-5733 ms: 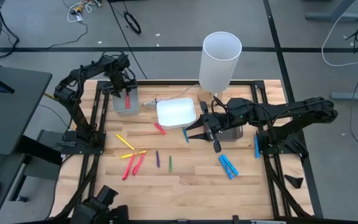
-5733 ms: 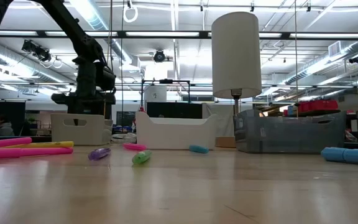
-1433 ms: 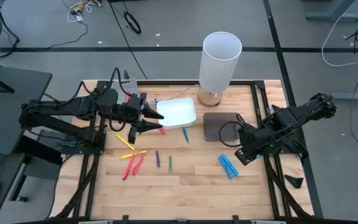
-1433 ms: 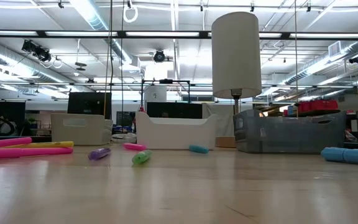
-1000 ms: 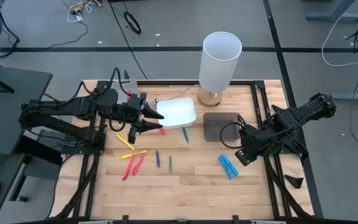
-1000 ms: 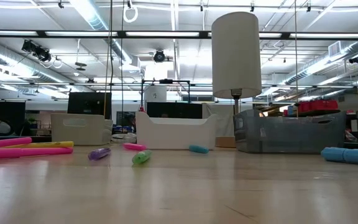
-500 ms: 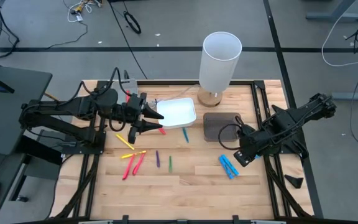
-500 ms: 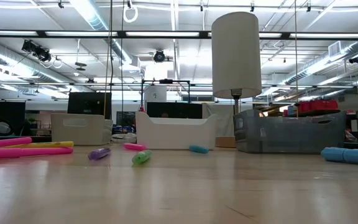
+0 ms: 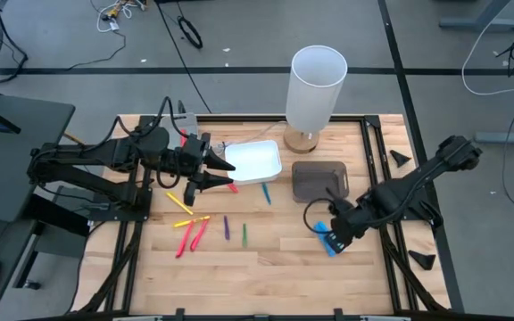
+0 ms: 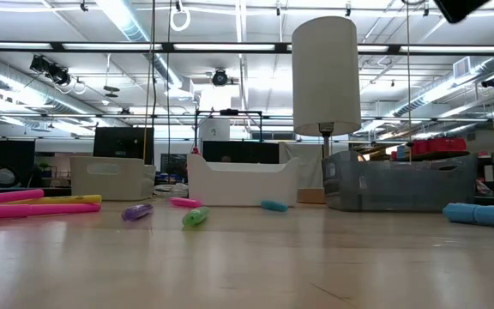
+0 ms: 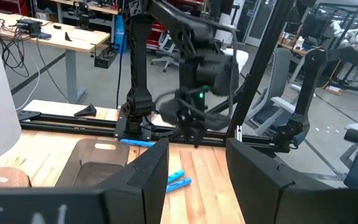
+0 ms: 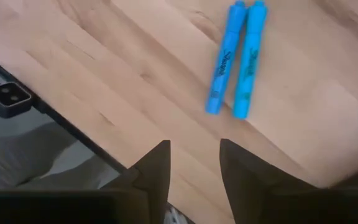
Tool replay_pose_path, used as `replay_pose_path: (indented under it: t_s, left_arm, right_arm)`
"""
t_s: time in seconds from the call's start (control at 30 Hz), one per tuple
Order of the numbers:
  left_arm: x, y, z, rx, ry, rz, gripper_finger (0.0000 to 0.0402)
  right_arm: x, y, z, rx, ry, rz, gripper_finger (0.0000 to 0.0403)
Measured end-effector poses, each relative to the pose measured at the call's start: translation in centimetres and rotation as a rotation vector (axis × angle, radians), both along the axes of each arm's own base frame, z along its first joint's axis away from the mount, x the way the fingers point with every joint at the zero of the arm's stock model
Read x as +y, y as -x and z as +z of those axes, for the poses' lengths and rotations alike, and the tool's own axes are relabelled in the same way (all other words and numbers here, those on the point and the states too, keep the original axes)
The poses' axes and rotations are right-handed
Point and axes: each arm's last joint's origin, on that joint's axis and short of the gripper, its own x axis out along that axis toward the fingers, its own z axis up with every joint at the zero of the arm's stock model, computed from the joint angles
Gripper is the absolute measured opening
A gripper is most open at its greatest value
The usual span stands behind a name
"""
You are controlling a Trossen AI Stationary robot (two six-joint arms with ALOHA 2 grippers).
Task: Pick & Place Markers
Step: Put the middle blue highlighter pen into the gray bin
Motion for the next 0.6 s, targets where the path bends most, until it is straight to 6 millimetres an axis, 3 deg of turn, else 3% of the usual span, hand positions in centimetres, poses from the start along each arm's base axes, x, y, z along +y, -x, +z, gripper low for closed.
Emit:
replay_pose_path:
  t_s: [0.3,0.6]
  left_arm:
    - [0.0,0.0,0.0,0.002,0.000,0.000,0.0165]
    - [0.0,0.0,0.0,0.003,0.000,0.000,0.0165]
  right_arm:
    - [0.3,0.8,-4.3,0.059,0.123,-0.018,0.0139]
    - [1.6,0.0,-7.6,0.121,0.181,0.045,0.0139]
